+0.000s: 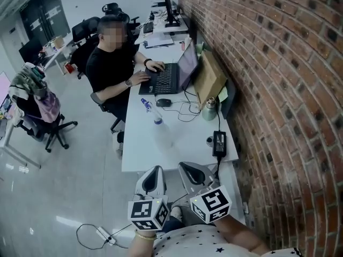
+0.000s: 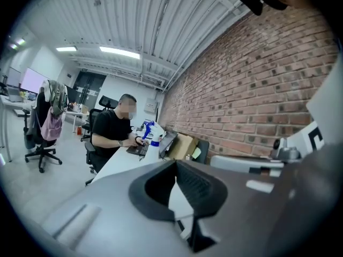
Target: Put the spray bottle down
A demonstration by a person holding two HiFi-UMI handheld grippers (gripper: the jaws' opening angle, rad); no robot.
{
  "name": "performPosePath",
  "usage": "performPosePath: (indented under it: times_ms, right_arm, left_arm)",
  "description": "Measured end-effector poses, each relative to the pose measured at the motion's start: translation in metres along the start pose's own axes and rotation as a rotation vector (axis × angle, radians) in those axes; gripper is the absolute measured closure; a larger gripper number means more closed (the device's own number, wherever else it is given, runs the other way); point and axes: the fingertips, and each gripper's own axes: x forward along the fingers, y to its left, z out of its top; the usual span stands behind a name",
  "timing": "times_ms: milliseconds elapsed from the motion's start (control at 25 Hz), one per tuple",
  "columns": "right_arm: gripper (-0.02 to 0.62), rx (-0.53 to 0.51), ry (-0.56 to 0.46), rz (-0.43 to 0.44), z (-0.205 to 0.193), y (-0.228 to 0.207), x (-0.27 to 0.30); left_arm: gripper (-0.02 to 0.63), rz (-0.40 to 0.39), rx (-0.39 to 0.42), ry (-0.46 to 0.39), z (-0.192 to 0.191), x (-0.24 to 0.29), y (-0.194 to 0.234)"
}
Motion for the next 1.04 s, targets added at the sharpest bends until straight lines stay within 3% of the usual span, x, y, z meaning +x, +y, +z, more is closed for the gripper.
performPosePath:
  times_ms: [840,1040]
  right_arm:
    - [0.598,-0.014,-0.003,0.014,0.002,0.011,-0.010]
    - [0.598,-0.014,-0.003,0.023,0.003,0.013,-0.008]
  left_arm:
    - [0.598,0.020,0.012,0.004,0.002,-0.012,-0.007]
    - [0.598,-0.004,-0.023,0.012,0.002,-0.009,-0.008]
